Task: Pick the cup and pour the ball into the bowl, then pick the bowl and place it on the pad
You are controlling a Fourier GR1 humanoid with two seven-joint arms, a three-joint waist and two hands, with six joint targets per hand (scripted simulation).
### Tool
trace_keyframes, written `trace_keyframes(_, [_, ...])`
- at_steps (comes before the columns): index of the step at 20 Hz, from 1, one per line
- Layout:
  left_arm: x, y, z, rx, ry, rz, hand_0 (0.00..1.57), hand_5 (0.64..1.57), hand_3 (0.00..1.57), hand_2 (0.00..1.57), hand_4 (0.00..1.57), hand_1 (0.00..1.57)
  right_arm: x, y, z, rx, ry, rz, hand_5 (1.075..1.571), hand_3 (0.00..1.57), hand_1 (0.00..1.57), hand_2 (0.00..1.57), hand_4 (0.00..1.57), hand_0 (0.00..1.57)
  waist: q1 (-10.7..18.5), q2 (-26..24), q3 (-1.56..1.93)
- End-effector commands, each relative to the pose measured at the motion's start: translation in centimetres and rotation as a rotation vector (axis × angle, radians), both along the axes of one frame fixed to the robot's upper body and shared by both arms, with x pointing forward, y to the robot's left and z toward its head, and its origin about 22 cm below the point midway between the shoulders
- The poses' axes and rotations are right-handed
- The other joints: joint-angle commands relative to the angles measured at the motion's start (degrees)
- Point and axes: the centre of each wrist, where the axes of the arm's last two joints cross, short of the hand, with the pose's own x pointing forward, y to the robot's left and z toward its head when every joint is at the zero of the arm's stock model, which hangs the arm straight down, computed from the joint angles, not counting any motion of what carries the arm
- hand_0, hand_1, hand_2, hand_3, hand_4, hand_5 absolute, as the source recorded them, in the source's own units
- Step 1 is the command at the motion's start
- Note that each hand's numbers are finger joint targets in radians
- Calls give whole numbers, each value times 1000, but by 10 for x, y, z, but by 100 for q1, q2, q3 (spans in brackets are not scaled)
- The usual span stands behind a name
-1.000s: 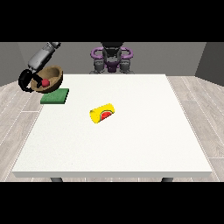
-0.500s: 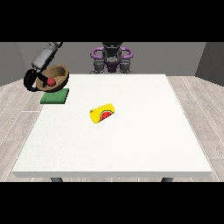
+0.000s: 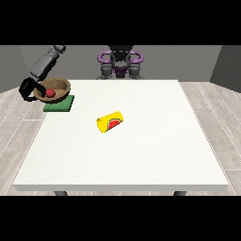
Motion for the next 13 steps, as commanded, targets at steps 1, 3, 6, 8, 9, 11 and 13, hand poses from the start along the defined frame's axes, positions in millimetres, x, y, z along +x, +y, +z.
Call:
trace_keyframes(1, [-11,12,10,-10,4,14,0,1516,0,0,0,0,-5,-14,15,29,-9,-69,1540,1096,854,797,0,854,-35,23,-5])
trace_keyframes(3, [-18,-1,22,-6,-40,12,0,1519,0,0,0,0,-6,-16,13,32,-45,-67,1539,1040,726,649,0,726,42,183,3])
trace_keyframes(6, [-29,7,35,-9,-54,-11,0,1514,0,0,0,0,-9,-26,29,25,-56,-75,1531,952,685,559,0,685,49,293,0])
trace_keyframes(8, [-22,9,22,-6,-40,-4,0,1515,0,0,0,0,-10,-31,44,17,-72,-57,1513,692,477,543,0,477,-34,187,-5])
trace_keyframes(9, [-8,1,2,-15,-2,3,0,1515,0,0,0,0,-4,-24,46,42,-69,-38,1500,586,421,466,0,421,-60,62,-6])
trace_keyframes(11, [-2,10,-16,-12,26,-1,0,1515,0,0,0,0,-5,-26,50,55,-55,-46,1482,470,271,373,0,271,-48,-150,-12])
trace_keyframes(13, [0,8,-13,-27,60,24,0,1515,0,0,0,0,4,-18,62,75,-67,-23,1467,375,134,280,0,134,-133,-350,-10])
